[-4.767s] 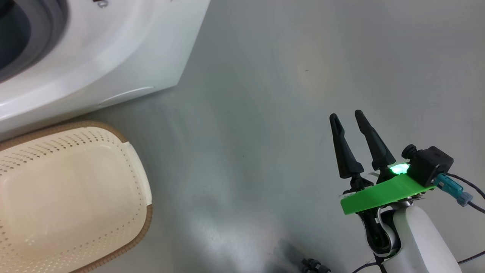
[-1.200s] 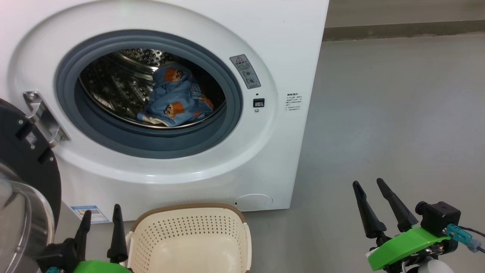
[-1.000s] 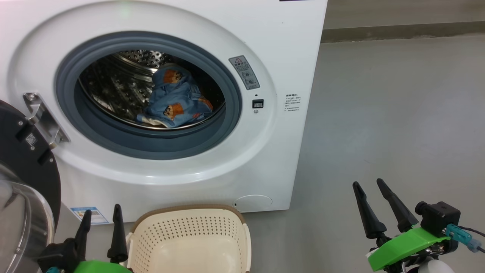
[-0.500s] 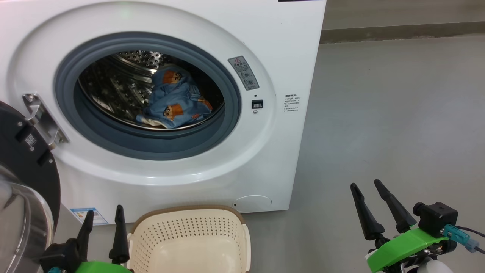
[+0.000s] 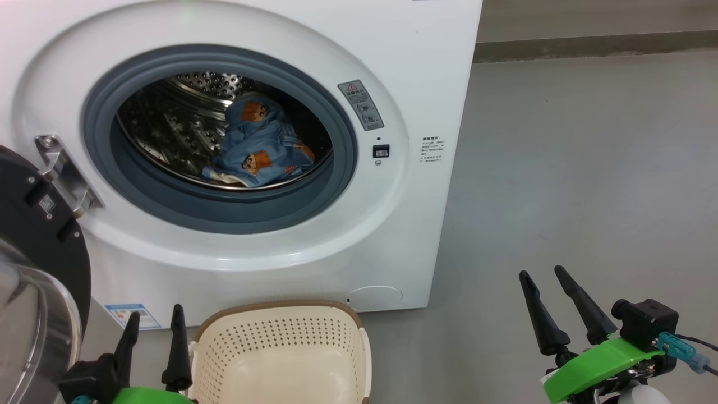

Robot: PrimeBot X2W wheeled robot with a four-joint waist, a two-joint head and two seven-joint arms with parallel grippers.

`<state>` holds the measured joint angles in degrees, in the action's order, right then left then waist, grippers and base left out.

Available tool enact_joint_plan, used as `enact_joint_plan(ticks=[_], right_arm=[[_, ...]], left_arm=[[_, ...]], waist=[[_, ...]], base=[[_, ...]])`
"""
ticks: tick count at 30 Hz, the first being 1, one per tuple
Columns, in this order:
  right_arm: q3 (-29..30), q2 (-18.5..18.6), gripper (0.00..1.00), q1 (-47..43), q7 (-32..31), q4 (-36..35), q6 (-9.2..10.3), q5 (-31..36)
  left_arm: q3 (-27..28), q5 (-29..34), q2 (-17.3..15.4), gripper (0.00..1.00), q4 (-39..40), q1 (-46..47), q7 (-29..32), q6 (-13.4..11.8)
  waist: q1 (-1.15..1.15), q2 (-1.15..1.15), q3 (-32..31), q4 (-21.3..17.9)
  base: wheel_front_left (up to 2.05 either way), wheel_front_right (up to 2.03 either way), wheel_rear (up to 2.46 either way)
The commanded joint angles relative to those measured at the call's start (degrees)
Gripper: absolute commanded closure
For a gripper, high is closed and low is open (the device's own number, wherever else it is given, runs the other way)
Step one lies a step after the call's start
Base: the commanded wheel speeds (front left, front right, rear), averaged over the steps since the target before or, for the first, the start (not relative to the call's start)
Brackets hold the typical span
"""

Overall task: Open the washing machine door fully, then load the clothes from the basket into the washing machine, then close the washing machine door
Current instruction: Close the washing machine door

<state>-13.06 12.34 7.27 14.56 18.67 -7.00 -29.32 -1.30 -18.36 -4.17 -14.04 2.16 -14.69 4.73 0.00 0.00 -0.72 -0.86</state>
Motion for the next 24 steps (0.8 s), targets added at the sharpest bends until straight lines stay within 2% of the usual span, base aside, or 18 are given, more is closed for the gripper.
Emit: enact_joint_plan(ticks=[1, 15, 24], right_arm=[[-0.83, 0.47, 0.0, -0.32, 0.44, -1.3, -0.48, -0.28], [-0.79, 0.36, 0.0, -0.13, 0.44, -1.16, -0.48, -0.4], [-0.58, 0.14, 0.0, -0.42, 0.44, -1.31, -0.48, -0.41]], left_arm=[[1.97, 0.08, -0.63, 0.0, 1.33, 0.77, -0.3, -0.14], [2.3, 0.51, -0.41, 0.0, 1.58, 0.72, -0.3, -0.18], [2.2, 0.98, -0.37, 0.0, 1.76, 0.63, -0.3, 0.03]], waist=[[0.0, 0.0, 0.06, 0.07], [0.0, 0.0, 0.11, 0.17], [0.0, 0.0, 0.03, 0.18]], base=[[-1.12, 1.0, 0.12], [-1.62, 1.59, 0.03], [-0.51, 0.51, 0.0]])
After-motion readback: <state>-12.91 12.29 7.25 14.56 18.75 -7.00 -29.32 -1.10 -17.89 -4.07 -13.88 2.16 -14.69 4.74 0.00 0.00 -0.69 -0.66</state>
